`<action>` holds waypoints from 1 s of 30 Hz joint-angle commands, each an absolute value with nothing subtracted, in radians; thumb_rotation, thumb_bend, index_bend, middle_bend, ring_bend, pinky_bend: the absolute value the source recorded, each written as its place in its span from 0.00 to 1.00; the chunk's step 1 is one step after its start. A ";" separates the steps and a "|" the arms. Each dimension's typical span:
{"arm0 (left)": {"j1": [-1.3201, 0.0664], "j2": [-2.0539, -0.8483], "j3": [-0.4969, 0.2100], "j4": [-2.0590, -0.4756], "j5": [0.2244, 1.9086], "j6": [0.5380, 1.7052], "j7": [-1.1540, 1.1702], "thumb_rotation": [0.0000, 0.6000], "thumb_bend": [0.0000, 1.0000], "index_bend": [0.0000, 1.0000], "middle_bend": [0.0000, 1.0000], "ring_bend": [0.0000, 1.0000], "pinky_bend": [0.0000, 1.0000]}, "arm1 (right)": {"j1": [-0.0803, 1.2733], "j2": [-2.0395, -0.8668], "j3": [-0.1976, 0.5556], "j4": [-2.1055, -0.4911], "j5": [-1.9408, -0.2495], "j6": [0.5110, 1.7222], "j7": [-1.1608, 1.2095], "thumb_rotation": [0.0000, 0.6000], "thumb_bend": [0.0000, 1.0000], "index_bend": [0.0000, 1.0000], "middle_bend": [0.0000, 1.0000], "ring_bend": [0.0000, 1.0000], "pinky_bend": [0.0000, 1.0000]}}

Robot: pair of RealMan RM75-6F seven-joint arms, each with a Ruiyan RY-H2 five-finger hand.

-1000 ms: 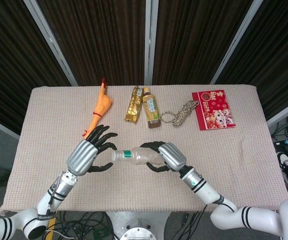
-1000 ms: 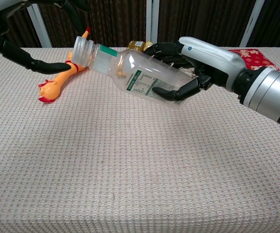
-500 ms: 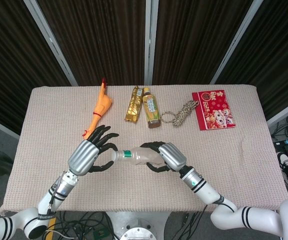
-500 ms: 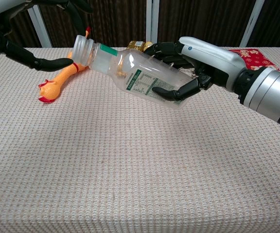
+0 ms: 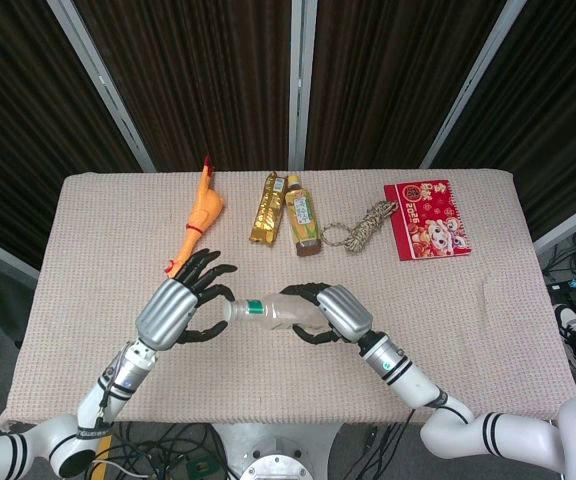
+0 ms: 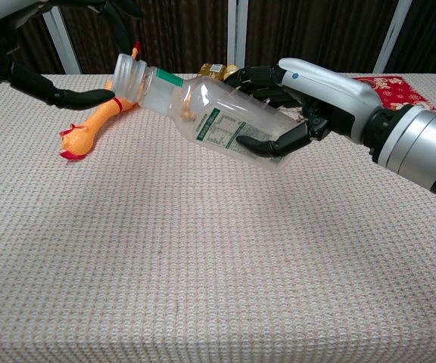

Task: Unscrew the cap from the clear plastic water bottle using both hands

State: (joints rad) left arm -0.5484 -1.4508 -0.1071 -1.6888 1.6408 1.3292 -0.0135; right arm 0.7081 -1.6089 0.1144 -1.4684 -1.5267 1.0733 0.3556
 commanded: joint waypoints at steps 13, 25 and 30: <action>-0.543 -1.427 -0.105 -1.691 1.643 1.338 -0.045 1.00 0.31 0.49 0.16 0.03 0.02 | 0.699 -1.592 0.107 -1.453 -1.524 1.075 0.348 1.00 0.46 0.47 0.50 0.32 0.41; -0.499 -1.352 -0.064 -1.611 1.459 1.218 0.172 1.00 0.31 0.49 0.16 0.03 0.02 | 0.670 -1.460 0.087 -1.433 -1.497 1.055 0.235 1.00 0.46 0.47 0.50 0.32 0.41; -0.525 -1.368 -0.043 -1.622 1.361 1.095 0.327 1.00 0.31 0.48 0.16 0.03 0.02 | 0.692 -1.436 0.102 -1.439 -1.486 1.021 0.184 1.00 0.46 0.46 0.50 0.32 0.41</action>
